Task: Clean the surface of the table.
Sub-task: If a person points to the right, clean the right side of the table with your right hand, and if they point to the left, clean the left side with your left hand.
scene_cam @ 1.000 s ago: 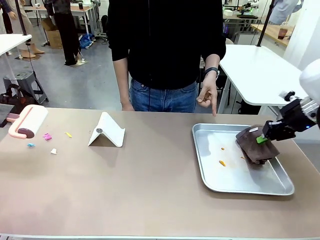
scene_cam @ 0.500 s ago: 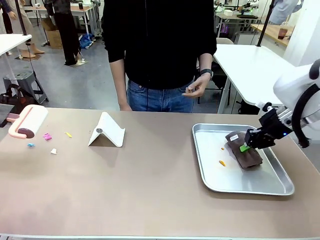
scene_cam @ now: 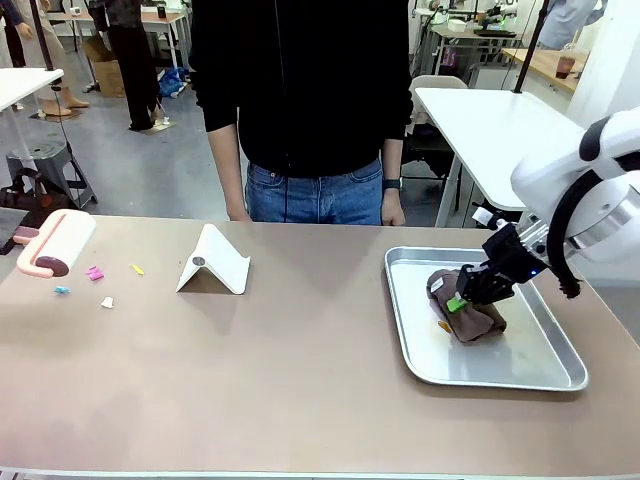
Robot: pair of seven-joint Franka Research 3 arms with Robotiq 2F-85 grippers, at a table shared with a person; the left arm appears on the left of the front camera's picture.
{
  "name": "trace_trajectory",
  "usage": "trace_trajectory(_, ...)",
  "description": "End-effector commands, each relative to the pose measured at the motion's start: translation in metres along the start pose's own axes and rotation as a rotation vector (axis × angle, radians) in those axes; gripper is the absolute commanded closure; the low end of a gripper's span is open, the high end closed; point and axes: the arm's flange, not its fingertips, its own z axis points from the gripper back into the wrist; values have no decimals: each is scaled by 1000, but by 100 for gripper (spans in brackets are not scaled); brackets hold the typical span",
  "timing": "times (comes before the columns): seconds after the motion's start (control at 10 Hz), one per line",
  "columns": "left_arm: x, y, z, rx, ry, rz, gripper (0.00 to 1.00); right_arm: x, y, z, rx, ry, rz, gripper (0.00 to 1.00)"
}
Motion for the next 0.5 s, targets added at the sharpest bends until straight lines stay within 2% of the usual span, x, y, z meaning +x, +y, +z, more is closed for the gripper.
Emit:
trace_trajectory(0.0,0,-6,0,0,2,12,100,2,14,-13,24,12,68,93)
trace_trajectory(0.4,0,-6,0,0,2,12,100,-13,46,-22,-4,25,162,93)
